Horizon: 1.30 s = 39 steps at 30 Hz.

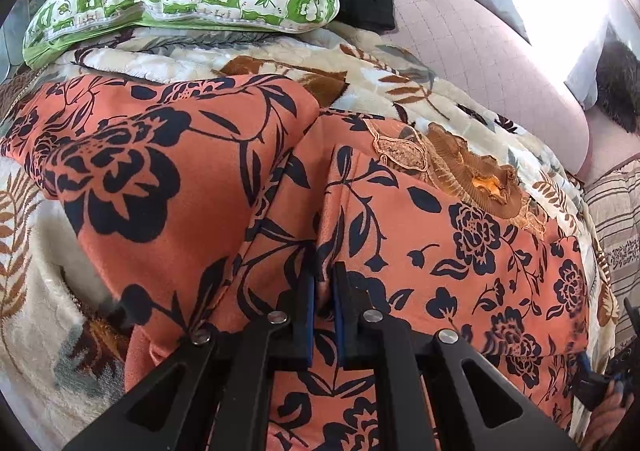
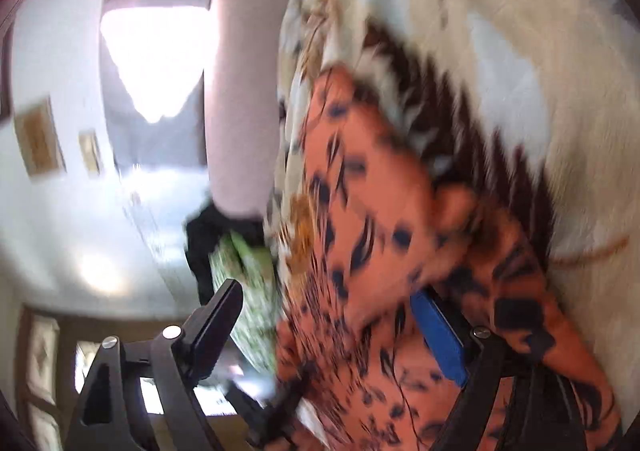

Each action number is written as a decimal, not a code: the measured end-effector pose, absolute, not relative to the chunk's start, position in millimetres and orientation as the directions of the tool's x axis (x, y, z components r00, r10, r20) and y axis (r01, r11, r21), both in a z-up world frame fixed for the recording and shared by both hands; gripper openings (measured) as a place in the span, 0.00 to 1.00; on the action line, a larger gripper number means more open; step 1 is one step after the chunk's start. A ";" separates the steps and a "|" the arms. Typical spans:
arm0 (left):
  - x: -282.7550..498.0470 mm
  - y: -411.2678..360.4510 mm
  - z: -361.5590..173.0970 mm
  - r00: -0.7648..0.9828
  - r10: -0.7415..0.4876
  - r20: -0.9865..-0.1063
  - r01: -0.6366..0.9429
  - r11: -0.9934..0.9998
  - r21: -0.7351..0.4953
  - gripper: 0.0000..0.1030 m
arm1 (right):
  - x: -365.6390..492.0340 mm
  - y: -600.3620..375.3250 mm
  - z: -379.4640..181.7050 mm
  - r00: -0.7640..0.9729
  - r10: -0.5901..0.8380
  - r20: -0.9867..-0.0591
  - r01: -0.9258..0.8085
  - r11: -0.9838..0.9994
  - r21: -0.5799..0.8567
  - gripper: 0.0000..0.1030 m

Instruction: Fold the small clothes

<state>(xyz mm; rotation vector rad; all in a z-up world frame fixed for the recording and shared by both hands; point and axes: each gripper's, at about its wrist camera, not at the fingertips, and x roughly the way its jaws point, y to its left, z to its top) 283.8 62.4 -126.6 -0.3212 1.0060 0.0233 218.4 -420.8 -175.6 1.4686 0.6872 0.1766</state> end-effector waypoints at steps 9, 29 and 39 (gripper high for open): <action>281.4 57.3 -131.7 0.546 -0.108 -0.831 -0.144 0.965 -0.220 0.09 | 206.0 -428.5 -139.1 0.701 0.526 -0.482 0.289 0.408 0.866 0.85; 276.8 60.9 -128.5 0.559 -0.124 -0.819 -0.132 0.963 -0.236 0.11 | 313.1 -405.5 -127.4 0.557 0.184 -0.810 0.266 0.884 0.383 0.31; 265.6 62.9 -121.4 0.566 -0.122 -0.816 -0.143 0.959 -0.243 0.10 | 288.4 -367.4 -138.3 0.537 0.281 -0.795 0.163 0.891 0.425 0.71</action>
